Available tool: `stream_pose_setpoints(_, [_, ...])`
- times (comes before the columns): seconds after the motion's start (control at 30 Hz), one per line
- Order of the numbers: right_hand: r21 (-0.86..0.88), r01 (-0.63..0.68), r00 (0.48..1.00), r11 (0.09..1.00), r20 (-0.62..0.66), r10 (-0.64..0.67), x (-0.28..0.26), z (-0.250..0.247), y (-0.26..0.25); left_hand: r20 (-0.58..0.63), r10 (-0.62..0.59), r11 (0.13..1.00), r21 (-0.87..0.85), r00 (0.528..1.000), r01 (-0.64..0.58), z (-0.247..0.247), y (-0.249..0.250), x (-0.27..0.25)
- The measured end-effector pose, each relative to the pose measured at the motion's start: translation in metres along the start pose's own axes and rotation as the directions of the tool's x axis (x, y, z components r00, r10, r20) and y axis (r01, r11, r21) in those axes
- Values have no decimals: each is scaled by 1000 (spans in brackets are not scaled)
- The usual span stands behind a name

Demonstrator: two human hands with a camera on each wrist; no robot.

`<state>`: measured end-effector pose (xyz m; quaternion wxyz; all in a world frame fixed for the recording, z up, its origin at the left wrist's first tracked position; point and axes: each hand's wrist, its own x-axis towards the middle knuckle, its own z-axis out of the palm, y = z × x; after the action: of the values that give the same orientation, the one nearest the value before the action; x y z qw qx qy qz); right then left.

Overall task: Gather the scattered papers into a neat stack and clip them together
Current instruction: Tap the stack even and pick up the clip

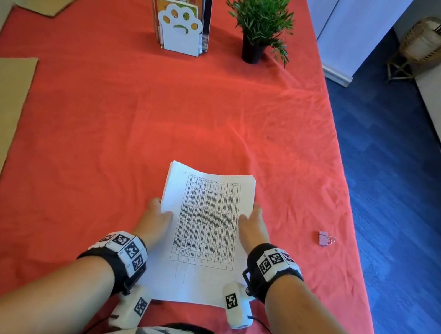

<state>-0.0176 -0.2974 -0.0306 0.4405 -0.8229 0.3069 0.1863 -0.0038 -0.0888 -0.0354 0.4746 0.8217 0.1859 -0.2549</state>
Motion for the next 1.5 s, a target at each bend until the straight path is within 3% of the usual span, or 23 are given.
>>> stream_pose_setpoints(0.1, [-29,-17,1000,999,-10,17,2,1,-3,-67,23,999,34,997,-21,5,-2,0])
stream_pose_setpoints(0.3, [71,7,999,997,-40,-4,4,-10,1,-122,6,997,76,992,4,8,3,-1])
stream_pose_setpoints(0.37, [101,22,999,995,-42,-17,2,-11,5,-169,64,978,205,984,-28,6,13,-1])
stream_pose_setpoints(0.43, [136,38,999,990,-33,-34,0,-12,8,-190,246,875,465,951,-133,1,29,0])
stream_pose_setpoints(0.5, [154,56,998,986,-25,-53,-1,-12,10,-42,398,738,607,916,-293,-2,47,10])
stream_pose_setpoints(0.53, [167,59,998,984,-21,-57,-3,-11,11,55,411,685,640,910,-348,-3,55,16])
stream_pose_setpoints(0.67, [215,72,997,974,-19,-69,-6,-12,13,226,320,571,729,920,-378,-6,73,45])
stream_pose_setpoints(0.77, [140,120,992,983,-49,-114,-4,-17,14,315,381,596,636,869,-491,-8,73,57])
stream_pose_setpoints(0.83, [48,112,982,992,-155,-104,3,-29,18,291,414,586,640,863,-497,-10,66,63])
stream_pose_setpoints(0.93, [-206,-110,904,972,-428,12,15,-62,29,246,369,579,694,896,-429,-14,56,69])
stream_pose_setpoints(1.0, [-227,-281,818,933,-565,108,18,-87,42,238,319,567,728,918,-386,-15,54,70])
stream_pose_setpoints(1.07, [-194,-382,767,904,-612,193,21,-103,58,218,306,577,732,927,-363,-15,53,72])
stream_pose_setpoints(1.13, [-114,-422,750,899,-601,276,26,-111,69,201,295,607,716,934,-346,-15,51,73])
stream_pose_setpoints(1.23, [38,-410,765,911,-531,366,36,-113,77,197,300,655,669,934,-351,-17,46,76])
stream_pose_setpoints(1.33, [81,-371,789,925,-497,360,38,-112,75,195,318,710,600,928,-370,-20,40,79])
stream_pose_setpoints(1.5, [95,-145,894,985,-414,171,26,-90,45,197,305,775,518,932,-363,-23,40,77])
